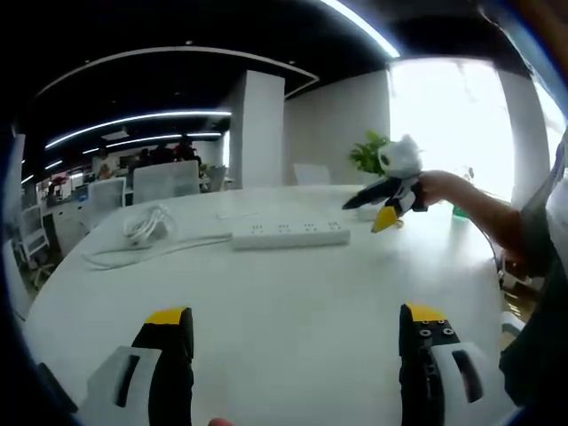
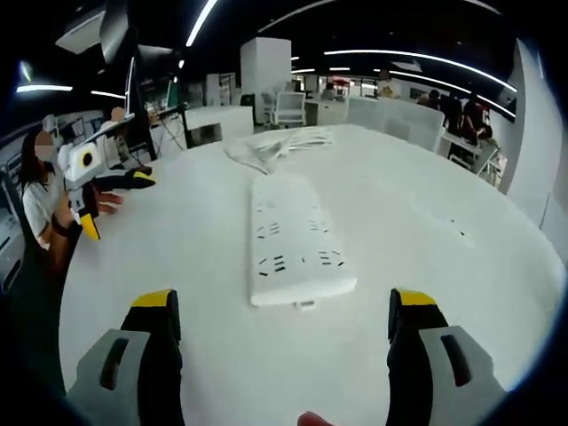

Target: Straighten the power strip on the desk, plug the charger into it

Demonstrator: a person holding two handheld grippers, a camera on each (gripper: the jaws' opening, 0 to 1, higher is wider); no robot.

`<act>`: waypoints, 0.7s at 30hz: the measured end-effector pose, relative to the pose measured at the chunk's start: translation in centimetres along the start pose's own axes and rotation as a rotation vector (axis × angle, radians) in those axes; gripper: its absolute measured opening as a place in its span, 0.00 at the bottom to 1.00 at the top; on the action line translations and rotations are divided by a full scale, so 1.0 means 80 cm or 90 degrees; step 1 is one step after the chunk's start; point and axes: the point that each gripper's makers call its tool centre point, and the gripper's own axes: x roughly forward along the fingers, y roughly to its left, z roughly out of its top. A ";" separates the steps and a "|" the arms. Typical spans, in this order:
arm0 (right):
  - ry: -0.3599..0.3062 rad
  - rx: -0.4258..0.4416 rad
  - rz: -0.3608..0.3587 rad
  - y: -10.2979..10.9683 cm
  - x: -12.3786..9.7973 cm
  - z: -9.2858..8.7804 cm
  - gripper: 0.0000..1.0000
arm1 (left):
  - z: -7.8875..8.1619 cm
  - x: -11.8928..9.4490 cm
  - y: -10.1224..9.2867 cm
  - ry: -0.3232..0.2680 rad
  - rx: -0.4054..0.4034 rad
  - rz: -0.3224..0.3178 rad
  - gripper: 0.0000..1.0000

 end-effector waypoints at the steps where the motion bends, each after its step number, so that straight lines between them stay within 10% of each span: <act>1: 0.001 0.000 0.001 -0.001 0.002 0.000 0.98 | 0.000 0.000 0.000 0.000 0.000 0.000 1.00; 21: 0.061 -0.031 0.025 -0.010 0.037 0.000 0.96 | -0.002 -0.004 0.009 0.003 -0.002 0.011 1.00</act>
